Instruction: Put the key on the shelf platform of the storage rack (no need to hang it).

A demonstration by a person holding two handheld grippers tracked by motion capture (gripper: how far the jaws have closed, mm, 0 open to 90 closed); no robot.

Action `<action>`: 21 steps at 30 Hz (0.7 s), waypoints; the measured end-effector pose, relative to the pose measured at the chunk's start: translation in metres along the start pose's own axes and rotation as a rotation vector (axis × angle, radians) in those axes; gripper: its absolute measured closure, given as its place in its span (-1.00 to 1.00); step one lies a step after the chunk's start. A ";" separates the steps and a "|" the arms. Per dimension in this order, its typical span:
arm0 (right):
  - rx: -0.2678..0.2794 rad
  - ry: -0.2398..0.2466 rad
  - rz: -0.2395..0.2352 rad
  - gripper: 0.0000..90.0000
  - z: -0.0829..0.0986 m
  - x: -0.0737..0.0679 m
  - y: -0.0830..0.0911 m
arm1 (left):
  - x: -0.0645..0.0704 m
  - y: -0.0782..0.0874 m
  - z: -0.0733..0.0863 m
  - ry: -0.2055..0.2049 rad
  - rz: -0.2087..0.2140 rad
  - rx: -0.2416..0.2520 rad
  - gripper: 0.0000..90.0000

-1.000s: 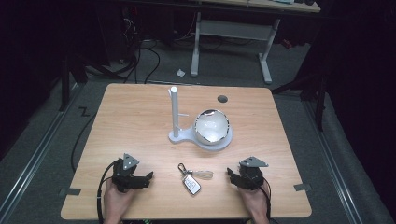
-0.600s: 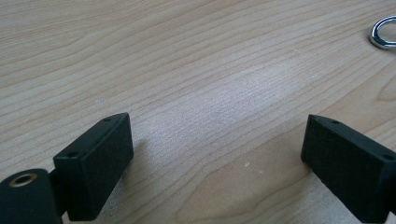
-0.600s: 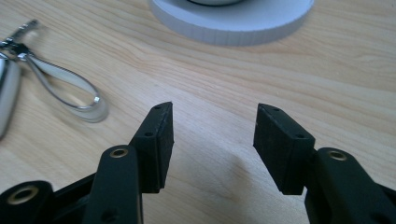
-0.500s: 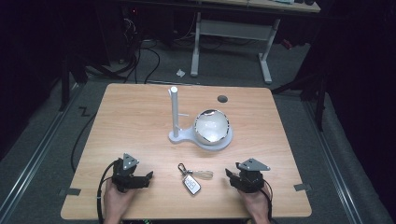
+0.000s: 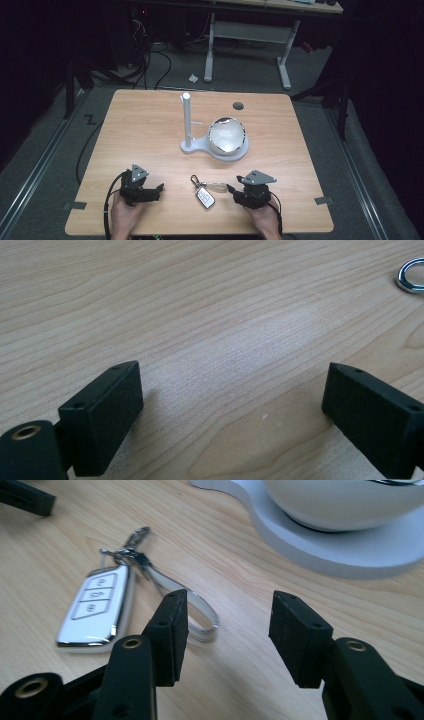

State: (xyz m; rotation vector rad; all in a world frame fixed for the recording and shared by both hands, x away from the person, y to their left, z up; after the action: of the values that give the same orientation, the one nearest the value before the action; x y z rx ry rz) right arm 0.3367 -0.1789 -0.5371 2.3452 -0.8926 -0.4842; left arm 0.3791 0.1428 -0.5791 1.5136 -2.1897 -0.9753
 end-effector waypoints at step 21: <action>-0.044 0.081 -0.171 0.11 -0.015 -0.051 -0.036 | 0.000 0.000 0.000 0.000 0.000 0.000 -0.78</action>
State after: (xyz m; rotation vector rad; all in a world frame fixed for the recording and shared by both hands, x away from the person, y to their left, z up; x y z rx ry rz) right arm 0.3256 -0.1156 -0.5418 2.3935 -0.6419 -0.4692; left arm 0.3790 0.1428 -0.5791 1.5137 -2.1894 -0.9752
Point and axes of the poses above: each handheld gripper's, and its own axes: y roughly backward along the jaws, z roughly out of its underside, x roughly to its right, the point moved 6 cm from there along -y, roughly forward along the jaws, and after that the axes turned 12 degrees about -z, right-handed, at the moved point
